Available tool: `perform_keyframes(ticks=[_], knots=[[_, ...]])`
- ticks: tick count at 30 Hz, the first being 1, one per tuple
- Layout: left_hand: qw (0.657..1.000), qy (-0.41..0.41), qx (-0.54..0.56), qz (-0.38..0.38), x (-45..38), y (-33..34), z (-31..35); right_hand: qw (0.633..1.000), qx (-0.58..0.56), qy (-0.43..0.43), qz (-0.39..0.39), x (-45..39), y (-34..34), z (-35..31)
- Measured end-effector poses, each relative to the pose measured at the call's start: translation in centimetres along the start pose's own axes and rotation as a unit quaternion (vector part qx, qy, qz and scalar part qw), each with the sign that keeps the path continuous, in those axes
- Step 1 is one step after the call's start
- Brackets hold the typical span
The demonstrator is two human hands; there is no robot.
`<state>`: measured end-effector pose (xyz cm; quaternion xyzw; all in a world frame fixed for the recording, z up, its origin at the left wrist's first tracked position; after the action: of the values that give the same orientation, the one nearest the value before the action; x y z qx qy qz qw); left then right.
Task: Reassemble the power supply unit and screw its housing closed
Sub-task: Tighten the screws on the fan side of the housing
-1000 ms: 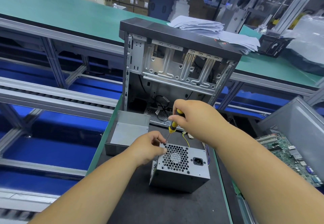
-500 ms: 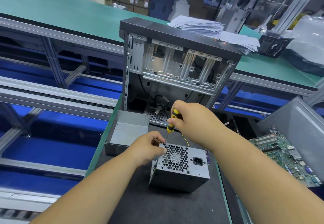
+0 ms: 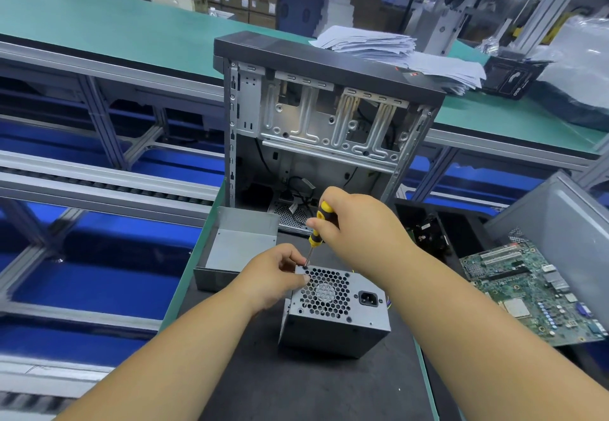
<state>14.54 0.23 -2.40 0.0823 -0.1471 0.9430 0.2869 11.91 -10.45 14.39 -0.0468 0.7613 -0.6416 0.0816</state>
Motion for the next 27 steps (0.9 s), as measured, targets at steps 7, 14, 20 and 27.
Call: perform_keyframes(ticks=[7,14,20,27], knots=[[0.998,-0.034,0.021,0.047,0.9,0.3,0.0,0.955,-0.267,0.06,0.116,4.9,0.4,7.1],[0.987,-0.072,-0.051,0.134,1.3,0.2,1.6,0.808,-0.534,0.169,0.185,9.4,3.1,17.7],[0.974,-0.03,-0.074,0.21,2.0,2.1,5.8,0.792,-0.558,0.167,0.184,10.9,4.5,22.6],[0.963,-0.016,-0.094,0.251,2.7,6.5,7.1,0.781,-0.588,0.134,0.165,12.1,6.0,25.9]])
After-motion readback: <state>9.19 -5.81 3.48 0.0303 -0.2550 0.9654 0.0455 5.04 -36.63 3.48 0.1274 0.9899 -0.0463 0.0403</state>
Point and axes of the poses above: each hand's wrist, its own x-axis away from the middle knuckle, its own y-axis out of the palm, z = x × y, the point moved 8 cm from there along -x, towards the middle knuckle, and after that the axes turned 8 degrees about -z, right-handed, at the moved point
